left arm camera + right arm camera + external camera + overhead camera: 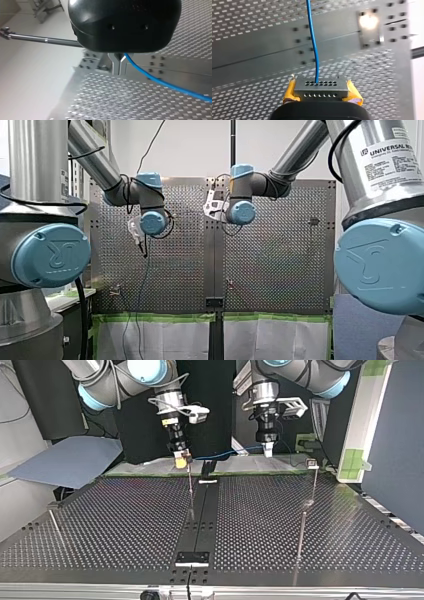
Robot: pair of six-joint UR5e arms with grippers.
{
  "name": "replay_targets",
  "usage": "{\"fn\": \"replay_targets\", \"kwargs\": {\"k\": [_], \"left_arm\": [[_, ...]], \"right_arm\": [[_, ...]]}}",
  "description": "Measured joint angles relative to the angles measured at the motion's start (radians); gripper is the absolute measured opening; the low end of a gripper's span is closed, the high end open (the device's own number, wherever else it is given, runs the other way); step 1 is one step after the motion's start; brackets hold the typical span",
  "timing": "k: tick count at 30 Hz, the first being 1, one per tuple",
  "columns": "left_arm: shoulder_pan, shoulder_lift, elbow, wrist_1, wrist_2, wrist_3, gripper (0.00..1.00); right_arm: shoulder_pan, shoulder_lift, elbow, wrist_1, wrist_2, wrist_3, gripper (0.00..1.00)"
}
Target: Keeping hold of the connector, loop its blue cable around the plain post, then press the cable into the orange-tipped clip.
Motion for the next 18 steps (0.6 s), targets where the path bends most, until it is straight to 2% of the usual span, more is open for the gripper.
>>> {"fn": "replay_targets", "kwargs": {"k": [8,14,18], "left_arm": [[0.024,0.062,0.079,-0.080,-0.009,-0.004,0.00],[0.047,0.070,0.143,-0.144,-0.007,-0.009,0.00],[0.064,0.072,0.181,-0.183,-0.004,-0.011,0.00]], "right_arm": [[-0.024,-0.081,-0.052,0.081,-0.034,-0.002,0.00],[-0.037,-0.140,-0.090,0.142,-0.048,-0.010,0.00],[-0.047,-0.155,-0.107,0.181,-0.068,-0.010,0.00]]}}
